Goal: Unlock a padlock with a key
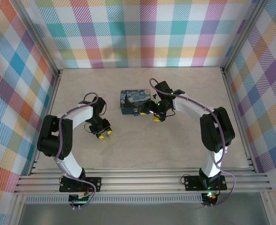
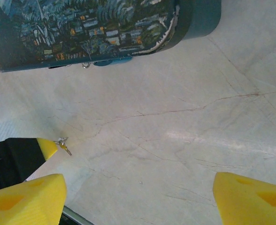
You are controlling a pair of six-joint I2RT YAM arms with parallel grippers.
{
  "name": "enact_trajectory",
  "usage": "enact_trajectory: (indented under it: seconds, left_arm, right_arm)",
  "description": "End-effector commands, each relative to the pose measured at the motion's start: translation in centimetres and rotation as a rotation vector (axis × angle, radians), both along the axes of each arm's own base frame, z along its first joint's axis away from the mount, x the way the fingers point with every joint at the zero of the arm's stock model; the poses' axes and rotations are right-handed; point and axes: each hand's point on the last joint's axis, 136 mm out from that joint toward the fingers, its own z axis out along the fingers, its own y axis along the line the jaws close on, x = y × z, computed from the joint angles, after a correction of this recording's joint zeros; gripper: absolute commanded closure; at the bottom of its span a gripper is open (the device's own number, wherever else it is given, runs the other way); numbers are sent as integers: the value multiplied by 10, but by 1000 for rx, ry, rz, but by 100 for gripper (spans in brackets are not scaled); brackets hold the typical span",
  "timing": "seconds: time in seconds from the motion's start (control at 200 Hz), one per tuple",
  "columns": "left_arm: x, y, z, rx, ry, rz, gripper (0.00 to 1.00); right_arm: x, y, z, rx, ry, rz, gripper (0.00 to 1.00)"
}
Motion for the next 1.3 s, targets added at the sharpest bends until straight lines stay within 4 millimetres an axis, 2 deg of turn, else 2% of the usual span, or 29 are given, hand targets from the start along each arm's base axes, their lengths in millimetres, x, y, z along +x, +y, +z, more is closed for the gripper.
enact_trajectory:
  seconds: [0.0, 0.12, 0.365, 0.565, 0.815, 1.3]
  left_arm:
    - [13, -10, -1, -28, -20, -14, 63]
    - [14, -10, -6, -7, -9, -31, 63]
    - [1, -10, -22, 25, 48, -81, 66]
    - [-1, -10, -22, 28, 50, -107, 72]
    - [7, -15, -13, 6, 14, -127, 83]
    - [28, -28, 24, -64, -114, -150, 100]
  right_arm:
    - [3, 4, 2, 3, -11, -12, 18]
    - [4, 6, 0, 2, -9, -18, 18]
    - [2, 8, -4, -8, -1, -23, 18]
    - [-2, 9, -7, -15, 7, -27, 18]
    - [-6, 11, -7, -16, 10, -25, 18]
    - [-8, 23, -13, 81, 55, -66, 18]
